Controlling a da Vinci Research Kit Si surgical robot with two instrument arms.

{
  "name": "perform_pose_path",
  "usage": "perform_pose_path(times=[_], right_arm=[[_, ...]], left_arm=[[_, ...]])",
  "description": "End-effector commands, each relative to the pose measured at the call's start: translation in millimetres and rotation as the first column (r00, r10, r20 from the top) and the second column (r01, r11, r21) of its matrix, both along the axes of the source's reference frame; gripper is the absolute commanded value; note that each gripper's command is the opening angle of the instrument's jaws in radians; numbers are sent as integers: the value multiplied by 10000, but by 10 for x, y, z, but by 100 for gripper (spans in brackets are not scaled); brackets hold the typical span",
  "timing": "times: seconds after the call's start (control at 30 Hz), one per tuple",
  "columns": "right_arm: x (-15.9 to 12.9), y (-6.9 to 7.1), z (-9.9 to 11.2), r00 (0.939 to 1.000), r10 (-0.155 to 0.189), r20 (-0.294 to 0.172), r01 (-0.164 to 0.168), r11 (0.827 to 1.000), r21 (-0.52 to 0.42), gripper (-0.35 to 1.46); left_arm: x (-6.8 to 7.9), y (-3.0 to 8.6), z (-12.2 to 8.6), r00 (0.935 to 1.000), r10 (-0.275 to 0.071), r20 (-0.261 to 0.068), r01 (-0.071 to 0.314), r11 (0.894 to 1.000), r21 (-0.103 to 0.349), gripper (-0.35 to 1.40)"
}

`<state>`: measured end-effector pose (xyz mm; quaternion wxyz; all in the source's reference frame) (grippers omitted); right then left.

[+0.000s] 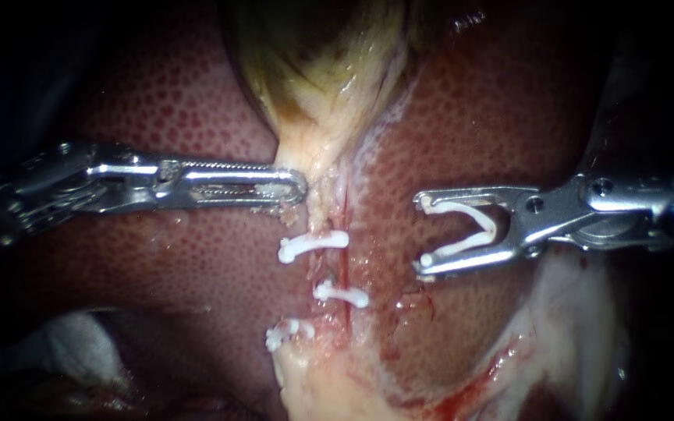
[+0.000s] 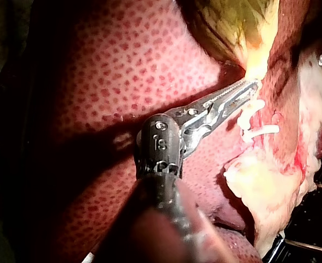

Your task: Clipping second clip right tube

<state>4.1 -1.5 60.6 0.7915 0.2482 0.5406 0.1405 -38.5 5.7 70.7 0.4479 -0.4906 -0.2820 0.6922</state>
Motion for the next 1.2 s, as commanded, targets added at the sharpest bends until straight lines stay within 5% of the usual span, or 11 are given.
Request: perform_pose_path(times=[0.03,0.3,0.73,1.03,1.2], right_arm=[[0,0,0,10000,-3,3,3,10000,2,50],[0,0,0,10000,-3,3,3,10000,-1,50],[2,-2,1,10000,-29,-16,29,10000,-4,50],[3,-4,3,10000,-24,-11,24,10000,-21,50],[19,-15,23,9999,-96,-55,97,9999,28,50]], left_arm=[[0,0,0,10000,0,1,0,10000,0,-35],[10,7,-9,9999,89,90,-90,9999,83,-35],[72,49,-68,9962,-763,426,776,9966,-289,-35],[72,46,-80,9949,-891,466,908,9953,-346,-35],[73,46,-80,9947,-906,491,924,9951,-352,-35]])
